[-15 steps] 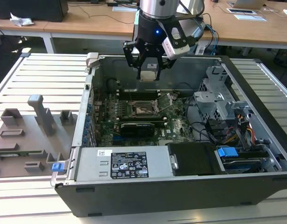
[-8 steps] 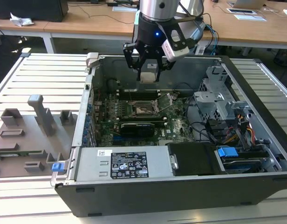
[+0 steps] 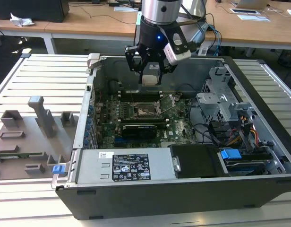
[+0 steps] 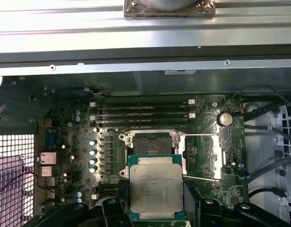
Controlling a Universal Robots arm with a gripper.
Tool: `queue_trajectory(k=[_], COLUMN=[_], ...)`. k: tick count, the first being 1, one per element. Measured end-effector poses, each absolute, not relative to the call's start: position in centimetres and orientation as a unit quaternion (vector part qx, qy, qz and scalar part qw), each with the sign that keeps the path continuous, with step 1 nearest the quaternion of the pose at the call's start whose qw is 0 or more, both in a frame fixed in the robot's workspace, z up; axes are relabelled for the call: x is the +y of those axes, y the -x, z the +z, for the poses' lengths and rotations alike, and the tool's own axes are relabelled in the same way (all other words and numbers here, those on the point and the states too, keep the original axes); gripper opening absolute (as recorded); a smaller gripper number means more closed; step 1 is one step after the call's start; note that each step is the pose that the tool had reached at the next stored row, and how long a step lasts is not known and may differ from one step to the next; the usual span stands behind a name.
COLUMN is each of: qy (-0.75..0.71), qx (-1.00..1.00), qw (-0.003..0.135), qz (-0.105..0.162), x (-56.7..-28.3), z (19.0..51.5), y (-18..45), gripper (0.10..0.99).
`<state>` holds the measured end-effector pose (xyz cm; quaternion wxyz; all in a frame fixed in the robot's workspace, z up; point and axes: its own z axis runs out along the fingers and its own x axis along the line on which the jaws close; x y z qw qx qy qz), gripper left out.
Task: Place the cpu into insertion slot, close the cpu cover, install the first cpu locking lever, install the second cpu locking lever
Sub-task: 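Place the cpu into insertion slot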
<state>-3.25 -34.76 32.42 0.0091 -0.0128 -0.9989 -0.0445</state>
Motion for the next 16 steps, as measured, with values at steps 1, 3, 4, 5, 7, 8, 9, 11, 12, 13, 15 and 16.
queue_trajectory(k=[1,3,4,5,7,8,9,11,12,13,15,16], qy=[0.013,0.013,0.013,0.013,0.013,0.013,0.013,0.013,0.013,0.013,0.013,0.013], qx=[-0.999,-0.999,-0.999,-0.999,-0.999,-0.999,-0.999,-0.999,-0.999,-0.999,-0.999,-0.999], qw=[0.009,0.009,0.009,0.009,0.009,0.009,0.009,0.009,0.009,0.009,0.009,0.009], qz=[-0.044,-0.044,-0.044,-0.045,-0.044,-0.044,-0.044,-0.044,-0.044,-0.044,-0.044,-0.044], x=[-34.8,-34.8,-34.8,-34.8,-34.8,-34.8,-34.8,-34.8,-34.8,-34.8,-34.8,-34.8], z=[32.3,32.2,32.1,31.9,31.8,31.7,31.6,31.3,31.1,31.1,30.8,30.7], y=[3.3,3.3,3.3,3.3,3.3,3.3,3.3,3.3,3.3,3.3,3.3,3.3], gripper=[0.545,0.545,0.545,0.545,0.545,0.545,0.545,0.545,0.545,0.545,0.545,0.545])
